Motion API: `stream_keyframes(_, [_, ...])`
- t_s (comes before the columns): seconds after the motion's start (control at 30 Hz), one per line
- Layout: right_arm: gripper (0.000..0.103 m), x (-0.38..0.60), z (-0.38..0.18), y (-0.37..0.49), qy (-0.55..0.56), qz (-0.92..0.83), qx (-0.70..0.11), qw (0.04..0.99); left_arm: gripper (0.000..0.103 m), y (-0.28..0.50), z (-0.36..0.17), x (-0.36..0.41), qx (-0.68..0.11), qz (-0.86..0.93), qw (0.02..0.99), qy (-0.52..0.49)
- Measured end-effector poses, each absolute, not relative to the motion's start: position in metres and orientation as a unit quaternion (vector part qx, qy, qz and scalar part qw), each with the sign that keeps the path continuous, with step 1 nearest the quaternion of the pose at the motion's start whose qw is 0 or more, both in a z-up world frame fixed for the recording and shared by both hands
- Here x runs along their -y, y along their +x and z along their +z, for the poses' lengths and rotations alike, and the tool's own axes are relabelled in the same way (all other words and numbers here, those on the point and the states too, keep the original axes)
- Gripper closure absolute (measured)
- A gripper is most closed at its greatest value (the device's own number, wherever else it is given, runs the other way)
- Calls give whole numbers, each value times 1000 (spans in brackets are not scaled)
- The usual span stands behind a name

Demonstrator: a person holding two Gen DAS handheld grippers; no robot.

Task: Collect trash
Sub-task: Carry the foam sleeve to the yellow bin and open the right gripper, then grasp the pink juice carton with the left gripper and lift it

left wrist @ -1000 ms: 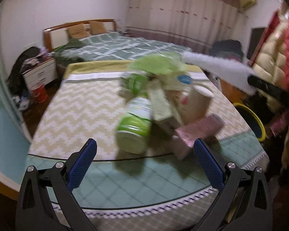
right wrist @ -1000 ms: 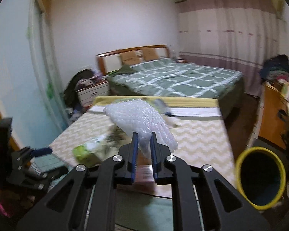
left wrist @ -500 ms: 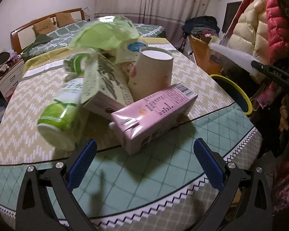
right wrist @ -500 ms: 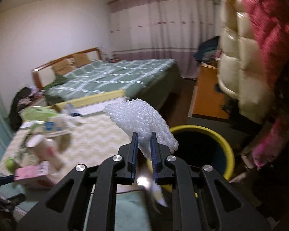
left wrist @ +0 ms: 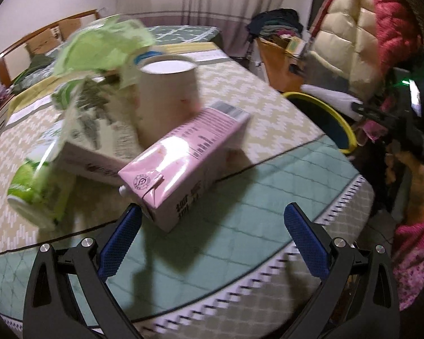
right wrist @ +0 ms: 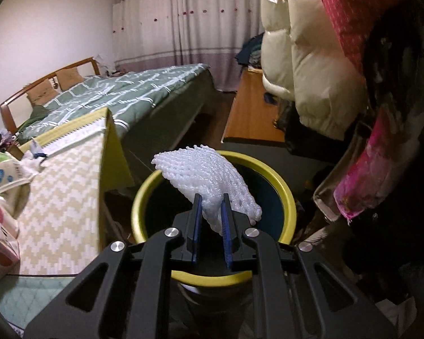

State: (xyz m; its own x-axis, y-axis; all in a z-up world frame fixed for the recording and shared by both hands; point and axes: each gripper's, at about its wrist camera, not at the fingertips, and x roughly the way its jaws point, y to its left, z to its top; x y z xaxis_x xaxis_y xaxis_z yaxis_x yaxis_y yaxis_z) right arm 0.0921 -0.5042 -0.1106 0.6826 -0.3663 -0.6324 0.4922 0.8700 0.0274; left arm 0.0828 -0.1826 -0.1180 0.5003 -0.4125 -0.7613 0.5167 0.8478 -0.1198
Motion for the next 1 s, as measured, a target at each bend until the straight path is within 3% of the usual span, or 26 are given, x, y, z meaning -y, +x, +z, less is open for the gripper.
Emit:
stream_keyframes(0.43, [85,516,-141,112,107,-242,-353,898,4,48,-95,227,-403,-360,837,86])
stream_keyframes(0.57, [79,518,-143,111,114,-243,-351,897,4,59,-86,213,-418,-341,840,55])
stream_keyframes(1.0, [75,516,-139,104,121,-238,-343,901,4,126,-96,219,-431,-247,865,78])
